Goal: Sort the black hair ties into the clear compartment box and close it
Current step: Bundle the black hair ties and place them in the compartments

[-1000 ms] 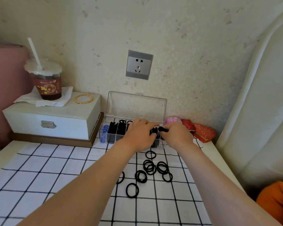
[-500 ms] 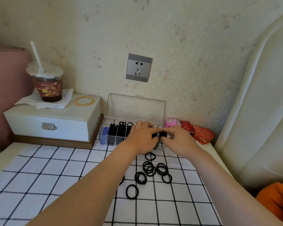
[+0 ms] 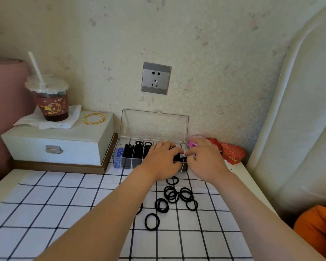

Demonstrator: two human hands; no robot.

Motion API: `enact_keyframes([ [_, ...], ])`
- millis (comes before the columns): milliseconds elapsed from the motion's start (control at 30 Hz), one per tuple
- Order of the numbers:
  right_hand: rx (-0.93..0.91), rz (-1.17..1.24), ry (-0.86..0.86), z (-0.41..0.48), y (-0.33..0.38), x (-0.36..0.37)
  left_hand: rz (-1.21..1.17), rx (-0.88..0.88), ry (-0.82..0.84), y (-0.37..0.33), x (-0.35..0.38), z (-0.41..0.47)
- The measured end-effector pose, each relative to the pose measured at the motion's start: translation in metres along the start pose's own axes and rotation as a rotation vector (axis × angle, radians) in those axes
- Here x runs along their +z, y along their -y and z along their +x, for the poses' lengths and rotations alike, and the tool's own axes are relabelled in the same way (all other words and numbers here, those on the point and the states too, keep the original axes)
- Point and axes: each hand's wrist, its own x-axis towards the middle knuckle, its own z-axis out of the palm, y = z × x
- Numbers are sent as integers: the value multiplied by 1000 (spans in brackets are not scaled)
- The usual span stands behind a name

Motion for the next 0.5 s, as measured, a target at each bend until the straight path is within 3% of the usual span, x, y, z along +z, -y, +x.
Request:
enact_keyframes([
  [233,-21,-122,212,-10,0,0,20,19,2,-2,0,-3],
  [500,13,150,64,-25,5,-13,-9,116,-227,-11,-7,-28],
])
